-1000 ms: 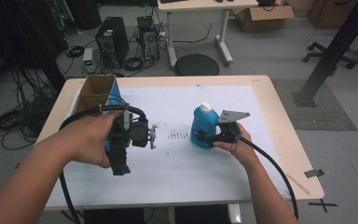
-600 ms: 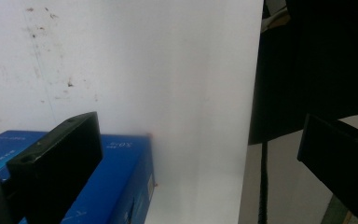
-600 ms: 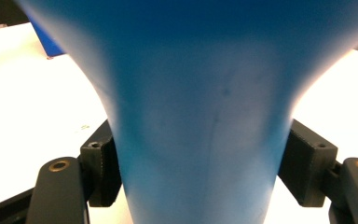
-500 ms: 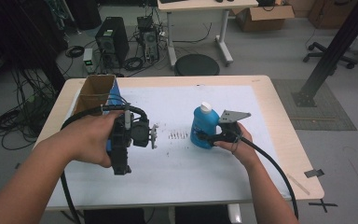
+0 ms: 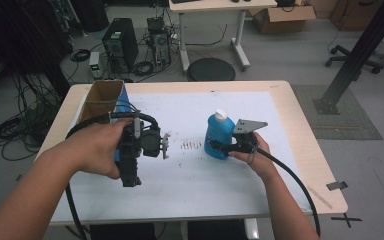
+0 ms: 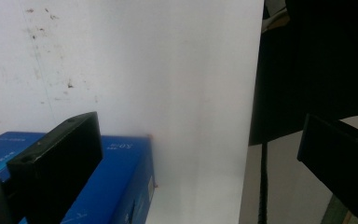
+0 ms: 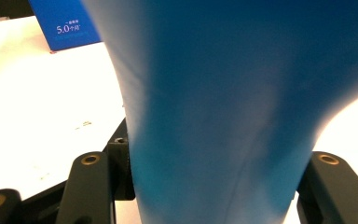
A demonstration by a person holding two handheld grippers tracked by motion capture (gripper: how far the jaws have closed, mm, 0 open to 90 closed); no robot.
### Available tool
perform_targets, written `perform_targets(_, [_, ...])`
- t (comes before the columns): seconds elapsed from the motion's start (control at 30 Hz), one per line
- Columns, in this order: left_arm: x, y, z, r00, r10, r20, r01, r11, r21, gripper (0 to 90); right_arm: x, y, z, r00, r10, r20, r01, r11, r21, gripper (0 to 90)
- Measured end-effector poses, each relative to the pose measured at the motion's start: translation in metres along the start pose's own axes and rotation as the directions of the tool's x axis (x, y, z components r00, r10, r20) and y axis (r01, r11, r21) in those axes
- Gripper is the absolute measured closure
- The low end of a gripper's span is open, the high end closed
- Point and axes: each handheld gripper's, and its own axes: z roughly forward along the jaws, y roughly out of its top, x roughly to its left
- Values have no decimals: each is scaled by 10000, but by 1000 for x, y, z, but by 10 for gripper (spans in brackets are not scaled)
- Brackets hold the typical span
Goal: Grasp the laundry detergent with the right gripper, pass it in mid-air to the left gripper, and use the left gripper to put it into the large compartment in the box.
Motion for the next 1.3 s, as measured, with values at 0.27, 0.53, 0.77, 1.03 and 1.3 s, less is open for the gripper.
perform_targets(0.27, [0, 1, -1, 10000, -23, -12, 23, 10000, -13, 6, 1, 1, 0, 10000, -62, 34, 62, 10000, 66, 456])
perform_targets(0.53, [2, 2, -5, 10000, -17, -59, 17, 10000, -44, 5, 4, 6, -4, 9998, -156, -107, 153, 9997, -204, 462])
perform_targets(0.77, [6, 7, -13, 9998, 107, -182, -109, 9999, -91, 6, 10, 30, -25, 9954, -806, -510, 797, 9966, -195, 462])
perform_targets(1.03, [12, 17, -28, 9991, 323, -286, -331, 9991, -249, 6, 33, 56, -43, 9685, -1757, -1764, 1733, 9844, -291, 461])
perform_targets(1.3, [16, 28, -34, 9985, 490, -225, -497, 9983, -308, 6, 60, 71, -48, 9192, -2648, -2915, 2607, 9639, -536, 460])
